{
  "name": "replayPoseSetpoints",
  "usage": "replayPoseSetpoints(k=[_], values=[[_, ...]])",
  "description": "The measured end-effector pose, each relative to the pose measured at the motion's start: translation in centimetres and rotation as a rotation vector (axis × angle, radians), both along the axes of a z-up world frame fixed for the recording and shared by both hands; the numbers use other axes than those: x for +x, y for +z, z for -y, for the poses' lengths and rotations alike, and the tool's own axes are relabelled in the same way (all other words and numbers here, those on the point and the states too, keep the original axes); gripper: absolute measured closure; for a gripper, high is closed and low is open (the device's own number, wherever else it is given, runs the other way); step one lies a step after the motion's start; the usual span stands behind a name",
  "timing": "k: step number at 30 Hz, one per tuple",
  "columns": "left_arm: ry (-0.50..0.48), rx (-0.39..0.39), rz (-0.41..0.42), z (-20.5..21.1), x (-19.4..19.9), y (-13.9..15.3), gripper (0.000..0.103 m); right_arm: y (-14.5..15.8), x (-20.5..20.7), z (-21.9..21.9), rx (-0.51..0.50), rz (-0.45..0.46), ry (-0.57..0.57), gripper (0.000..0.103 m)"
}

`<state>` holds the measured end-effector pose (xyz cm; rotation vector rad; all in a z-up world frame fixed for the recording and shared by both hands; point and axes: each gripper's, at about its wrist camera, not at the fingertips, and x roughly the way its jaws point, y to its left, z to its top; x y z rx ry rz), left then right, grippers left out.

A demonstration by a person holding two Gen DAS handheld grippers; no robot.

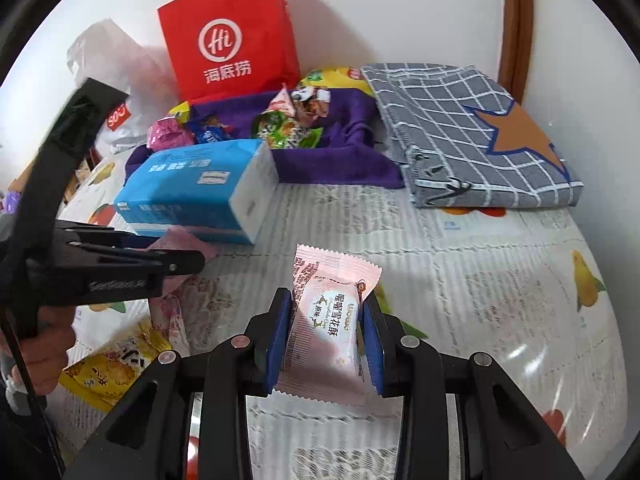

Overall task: Organize snacks
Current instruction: 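Carry the pink packets with both tools up toward the purple towel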

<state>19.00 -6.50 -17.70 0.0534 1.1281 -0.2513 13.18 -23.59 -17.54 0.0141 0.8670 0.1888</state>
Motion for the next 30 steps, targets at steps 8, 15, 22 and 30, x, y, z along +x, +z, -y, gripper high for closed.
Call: replayPoseSetpoints(k=[8, 15, 22, 30], values=[[0.119, -0.027, 0.043, -7.7, -2.5, 0.1, 0.072, -1.4, 1.8, -1.9, -0.017, -0.004, 0.038, 0.068], [0.181, -0.095, 0.071, -11.0, -4.3, -2.1, 0.069, -3.2, 2.7, -1.7, 0.019, -0.031, 0.044, 0.067], [0.149, 0.041, 0.225, -9.0, -6.2, -2.9, 0.069, -3.5, 2.4, -1.9, 0.014, -0.002, 0.062, 0.063], [0.149, 0.024, 0.237, -9.7, -6.5, -2.6, 0.069, -3.5, 2.3, -3.0, -0.062, 0.001, 0.074, 0.057]])
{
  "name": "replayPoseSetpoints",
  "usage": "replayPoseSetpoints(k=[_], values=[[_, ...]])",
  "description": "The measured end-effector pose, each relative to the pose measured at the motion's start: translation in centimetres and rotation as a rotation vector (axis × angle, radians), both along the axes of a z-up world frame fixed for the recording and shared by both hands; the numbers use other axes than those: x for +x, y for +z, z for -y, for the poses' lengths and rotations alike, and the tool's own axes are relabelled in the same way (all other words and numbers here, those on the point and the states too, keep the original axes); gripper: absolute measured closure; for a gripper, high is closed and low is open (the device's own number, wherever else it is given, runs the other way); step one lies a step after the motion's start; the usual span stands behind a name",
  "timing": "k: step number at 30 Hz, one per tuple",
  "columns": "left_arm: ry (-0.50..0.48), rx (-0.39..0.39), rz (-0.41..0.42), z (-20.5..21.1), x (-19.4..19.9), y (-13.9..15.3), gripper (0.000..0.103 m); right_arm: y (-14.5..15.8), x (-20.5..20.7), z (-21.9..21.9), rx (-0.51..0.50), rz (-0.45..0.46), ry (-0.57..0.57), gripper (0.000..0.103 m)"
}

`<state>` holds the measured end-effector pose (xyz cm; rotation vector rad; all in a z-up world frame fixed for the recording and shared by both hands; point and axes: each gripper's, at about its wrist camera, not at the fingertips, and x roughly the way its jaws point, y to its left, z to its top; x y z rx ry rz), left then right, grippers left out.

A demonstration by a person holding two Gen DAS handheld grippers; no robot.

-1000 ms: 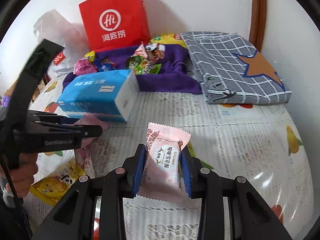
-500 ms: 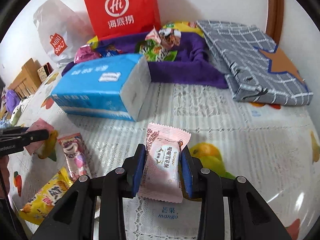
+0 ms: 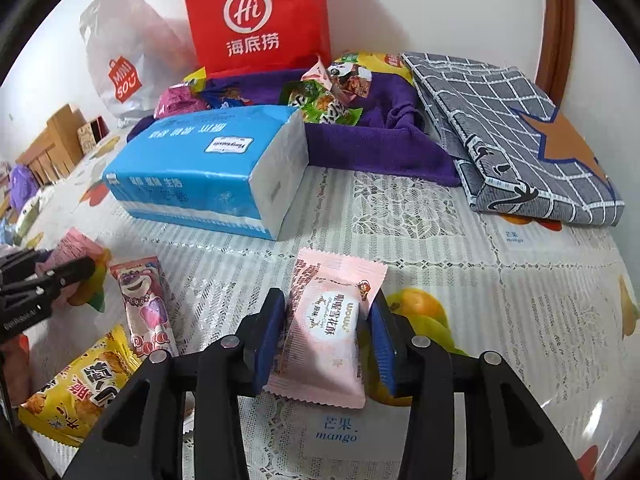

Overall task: Organize snacks
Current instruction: 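Carry the pink packets with both tools up toward the purple towel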

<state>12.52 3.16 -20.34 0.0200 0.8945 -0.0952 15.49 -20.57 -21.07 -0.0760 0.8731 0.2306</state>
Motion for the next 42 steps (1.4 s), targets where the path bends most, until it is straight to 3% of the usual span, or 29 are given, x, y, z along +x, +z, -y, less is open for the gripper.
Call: replayPoseSetpoints(k=[4, 7, 11, 15, 18, 23, 34, 42], values=[[0.0, -0.001, 0.0, -0.1, 0.0, 0.0, 0.069, -0.1, 0.1, 0.0, -0.002, -0.001, 0.005, 0.054], [0.001, 0.007, -0.001, 0.1, 0.0, 0.0, 0.069, -0.2, 0.1, -0.2, 0.009, -0.012, 0.053, 0.036], [0.001, 0.011, -0.001, 0.1, 0.0, 0.0, 0.069, -0.2, 0.0, -0.7, -0.017, -0.008, 0.055, 0.036], [-0.002, -0.004, -0.009, 0.0, 0.0, 0.1, 0.071, -0.1, 0.0, 0.2, -0.01, 0.004, -0.001, 0.062], [-0.009, -0.044, -0.035, -0.2, 0.0, 0.6, 0.071, 0.1, -0.1, 0.1, -0.023, 0.01, -0.009, 0.069], [-0.023, -0.08, -0.049, 0.0, -0.1, 2.2, 0.072, 1.3, -0.5, -0.7, -0.044, 0.012, -0.025, 0.07], [-0.058, -0.143, -0.006, 0.0, 1.5, 8.1, 0.072, 9.2, -0.5, -1.3, 0.02, 0.117, -0.056, 0.07], [-0.05, -0.122, 0.021, 0.8, 3.5, 10.9, 0.072, 12.4, 0.6, -2.6, 0.068, 0.131, -0.047, 0.07]])
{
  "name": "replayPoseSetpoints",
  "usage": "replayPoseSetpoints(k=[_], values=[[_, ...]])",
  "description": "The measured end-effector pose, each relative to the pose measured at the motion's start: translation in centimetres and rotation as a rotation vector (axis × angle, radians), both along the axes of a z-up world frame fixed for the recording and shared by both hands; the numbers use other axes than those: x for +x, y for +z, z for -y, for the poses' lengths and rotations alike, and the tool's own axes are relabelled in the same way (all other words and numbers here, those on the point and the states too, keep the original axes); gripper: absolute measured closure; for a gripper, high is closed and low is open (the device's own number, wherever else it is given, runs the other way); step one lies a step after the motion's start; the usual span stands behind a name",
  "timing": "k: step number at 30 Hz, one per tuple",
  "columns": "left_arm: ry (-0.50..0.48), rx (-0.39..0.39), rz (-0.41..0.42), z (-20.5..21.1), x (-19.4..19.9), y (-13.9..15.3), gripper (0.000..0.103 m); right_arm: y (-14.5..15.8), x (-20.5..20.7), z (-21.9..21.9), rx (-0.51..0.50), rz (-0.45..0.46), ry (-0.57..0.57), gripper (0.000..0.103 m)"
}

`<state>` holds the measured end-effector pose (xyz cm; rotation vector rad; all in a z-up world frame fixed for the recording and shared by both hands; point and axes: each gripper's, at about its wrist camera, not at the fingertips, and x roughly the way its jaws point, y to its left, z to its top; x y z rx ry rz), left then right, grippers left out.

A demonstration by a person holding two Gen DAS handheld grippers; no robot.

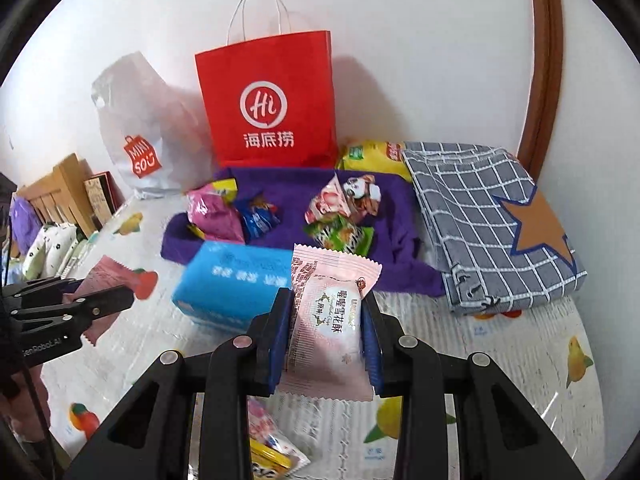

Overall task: Organize snacks
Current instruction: 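Carry the pink packets with both tools up toward the purple towel, then lower both pink packets over the towel and open both tools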

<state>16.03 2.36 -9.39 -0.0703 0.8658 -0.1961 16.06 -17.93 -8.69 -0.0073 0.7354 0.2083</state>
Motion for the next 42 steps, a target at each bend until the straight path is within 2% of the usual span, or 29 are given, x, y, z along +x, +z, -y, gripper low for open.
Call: replayPoseSetpoints(k=[7, 20, 28, 31, 35, 42], values=[[-0.012, -0.006, 0.014, 0.9, 1.3, 1.4, 0.072, 0.6, 1.3, -0.2, 0.034, -0.009, 0.006, 0.07], [0.042, -0.001, -0.005, -0.2, 7.3, 2.6, 0.071, 1.8, 6.2, -0.9, -0.016, 0.019, 0.013, 0.07], [0.053, 0.01, -0.008, -0.9, 12.7, 3.1, 0.072, 2.7, 11.2, -1.6, -0.028, 0.028, -0.002, 0.07], [0.054, -0.008, -0.012, -1.0, 14.8, 3.3, 0.072, 2.8, 13.5, -1.8, -0.023, 0.024, -0.013, 0.07], [0.056, -0.031, -0.016, -0.9, 17.4, 3.2, 0.072, 2.2, 16.1, -2.0, -0.005, 0.001, -0.027, 0.07], [0.062, -0.021, -0.024, -1.2, 20.6, 1.8, 0.072, 1.1, 19.9, -3.0, 0.002, -0.024, -0.027, 0.07]])
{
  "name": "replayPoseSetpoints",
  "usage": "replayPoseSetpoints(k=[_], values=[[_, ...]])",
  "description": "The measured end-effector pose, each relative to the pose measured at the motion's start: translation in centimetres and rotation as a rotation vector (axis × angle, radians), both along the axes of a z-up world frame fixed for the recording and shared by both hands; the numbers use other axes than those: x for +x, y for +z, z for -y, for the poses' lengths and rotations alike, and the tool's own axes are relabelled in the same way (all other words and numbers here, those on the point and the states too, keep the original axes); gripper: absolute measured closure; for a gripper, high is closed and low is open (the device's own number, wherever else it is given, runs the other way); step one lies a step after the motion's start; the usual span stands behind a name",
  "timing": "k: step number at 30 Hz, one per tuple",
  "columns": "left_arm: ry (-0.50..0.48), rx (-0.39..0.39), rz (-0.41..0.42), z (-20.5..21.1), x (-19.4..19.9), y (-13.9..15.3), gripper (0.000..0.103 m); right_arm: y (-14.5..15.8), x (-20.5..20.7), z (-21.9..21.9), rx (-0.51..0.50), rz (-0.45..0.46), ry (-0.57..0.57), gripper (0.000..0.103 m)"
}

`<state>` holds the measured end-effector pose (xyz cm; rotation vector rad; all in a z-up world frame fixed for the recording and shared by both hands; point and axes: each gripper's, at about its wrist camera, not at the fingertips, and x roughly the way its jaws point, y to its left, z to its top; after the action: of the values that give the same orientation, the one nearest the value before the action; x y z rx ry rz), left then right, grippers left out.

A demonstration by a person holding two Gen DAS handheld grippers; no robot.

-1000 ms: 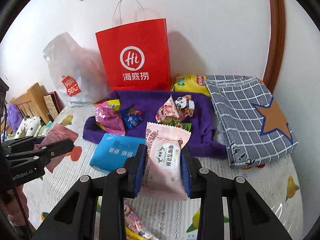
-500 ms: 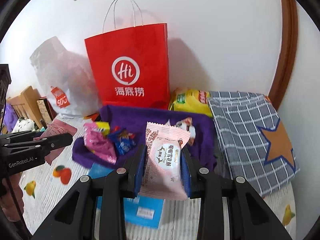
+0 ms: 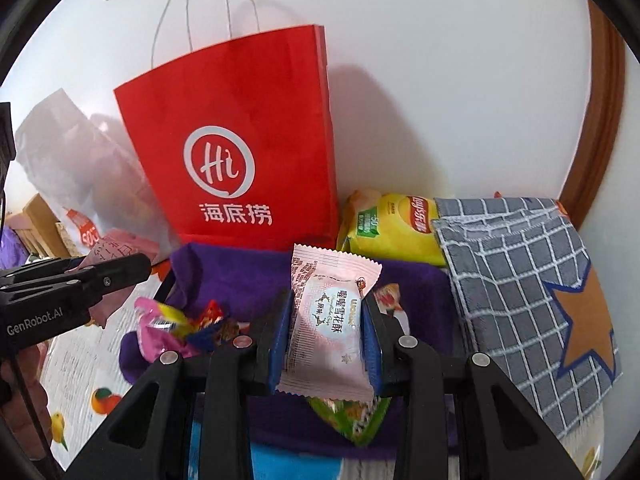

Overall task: Organize snacks
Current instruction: 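Lower both pink packets over the towel and open both tools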

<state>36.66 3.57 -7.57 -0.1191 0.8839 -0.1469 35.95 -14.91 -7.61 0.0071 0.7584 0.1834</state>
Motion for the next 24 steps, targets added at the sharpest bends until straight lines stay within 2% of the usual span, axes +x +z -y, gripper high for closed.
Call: replayPoseSetpoints(k=[5, 12, 16, 24], values=[[0.002, 0.014, -0.053, -0.4, 1.3, -2.6, 0.072, -1.6, 1.7, -0.6, 0.001, -0.016, 0.01, 0.07], [-0.002, 0.006, -0.094, -0.5, 2.1, -4.3, 0.071, -3.7, 2.9, -0.2, -0.007, -0.064, 0.015, 0.07], [0.004, 0.016, -0.103, -0.5, 2.4, -4.8, 0.071, -3.9, 2.9, 0.1, -0.011, -0.068, 0.018, 0.07], [0.039, -0.01, -0.088, -2.2, 2.2, -4.3, 0.072, -3.1, 2.6, 1.5, -0.038, -0.043, 0.0, 0.07]])
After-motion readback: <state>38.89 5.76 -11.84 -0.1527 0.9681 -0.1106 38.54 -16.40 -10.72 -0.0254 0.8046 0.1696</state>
